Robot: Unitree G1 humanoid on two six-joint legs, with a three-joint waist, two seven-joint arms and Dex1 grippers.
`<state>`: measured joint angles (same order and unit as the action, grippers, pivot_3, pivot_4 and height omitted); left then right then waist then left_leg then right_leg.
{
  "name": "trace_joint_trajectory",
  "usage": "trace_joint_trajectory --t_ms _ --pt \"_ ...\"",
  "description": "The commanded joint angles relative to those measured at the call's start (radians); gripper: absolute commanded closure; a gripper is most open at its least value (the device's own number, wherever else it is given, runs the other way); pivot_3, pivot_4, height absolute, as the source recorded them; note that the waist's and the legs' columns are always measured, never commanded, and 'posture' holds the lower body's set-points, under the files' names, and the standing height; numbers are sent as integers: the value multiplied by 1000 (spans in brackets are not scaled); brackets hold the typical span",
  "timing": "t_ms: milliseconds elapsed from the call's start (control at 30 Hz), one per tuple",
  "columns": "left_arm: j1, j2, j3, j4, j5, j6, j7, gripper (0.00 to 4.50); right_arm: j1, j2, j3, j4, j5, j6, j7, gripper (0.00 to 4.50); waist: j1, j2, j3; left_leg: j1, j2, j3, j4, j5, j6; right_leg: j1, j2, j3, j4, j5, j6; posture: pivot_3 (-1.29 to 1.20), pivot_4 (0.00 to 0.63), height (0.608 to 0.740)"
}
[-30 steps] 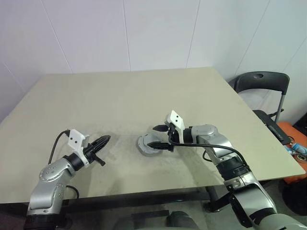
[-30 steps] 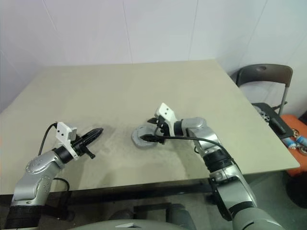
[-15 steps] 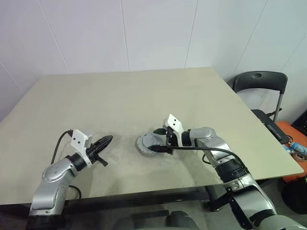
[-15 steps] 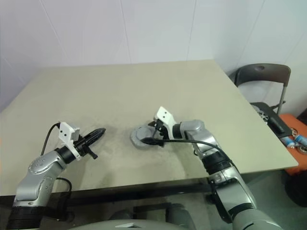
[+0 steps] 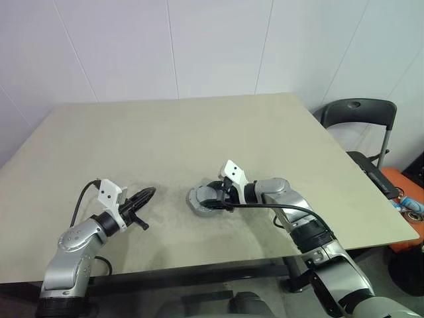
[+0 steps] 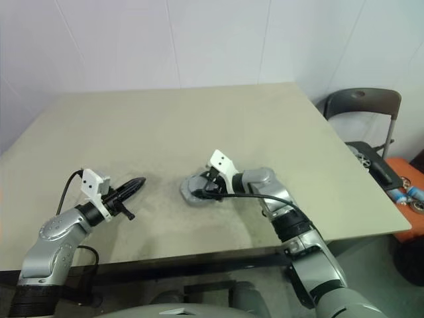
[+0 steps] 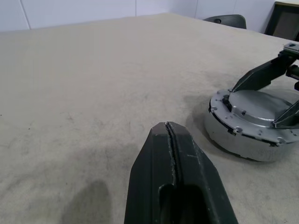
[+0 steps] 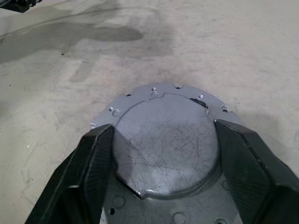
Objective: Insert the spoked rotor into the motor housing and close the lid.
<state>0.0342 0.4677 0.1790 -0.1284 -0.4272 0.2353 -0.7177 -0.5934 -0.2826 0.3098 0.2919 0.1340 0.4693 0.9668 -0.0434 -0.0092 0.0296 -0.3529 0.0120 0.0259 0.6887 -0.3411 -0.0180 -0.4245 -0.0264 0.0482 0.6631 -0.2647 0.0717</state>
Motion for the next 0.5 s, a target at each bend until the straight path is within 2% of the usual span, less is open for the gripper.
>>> trace_joint_trajectory --t_ms 33,233,500 --pt "-15 13 11 -44 -10 -5 -3 4500 -32 15 -19 -1 14 10 -7 1472 0 0 0 0 0 0 0 0 0 0 0 0 0 0 0 0 0 740" --pt "-14 14 11 -45 -11 -5 -5 4500 -46 28 -51 -3 45 49 -10 1472 -1 0 0 0 0 0 0 0 0 0 0 0 0 0 0 0 0 740" --pt "-14 13 8 -50 -11 -2 -5 4500 -34 10 -22 2 21 19 3 1472 0 0 0 0 0 0 0 0 0 0 0 0 0 0 0 0 0 740"
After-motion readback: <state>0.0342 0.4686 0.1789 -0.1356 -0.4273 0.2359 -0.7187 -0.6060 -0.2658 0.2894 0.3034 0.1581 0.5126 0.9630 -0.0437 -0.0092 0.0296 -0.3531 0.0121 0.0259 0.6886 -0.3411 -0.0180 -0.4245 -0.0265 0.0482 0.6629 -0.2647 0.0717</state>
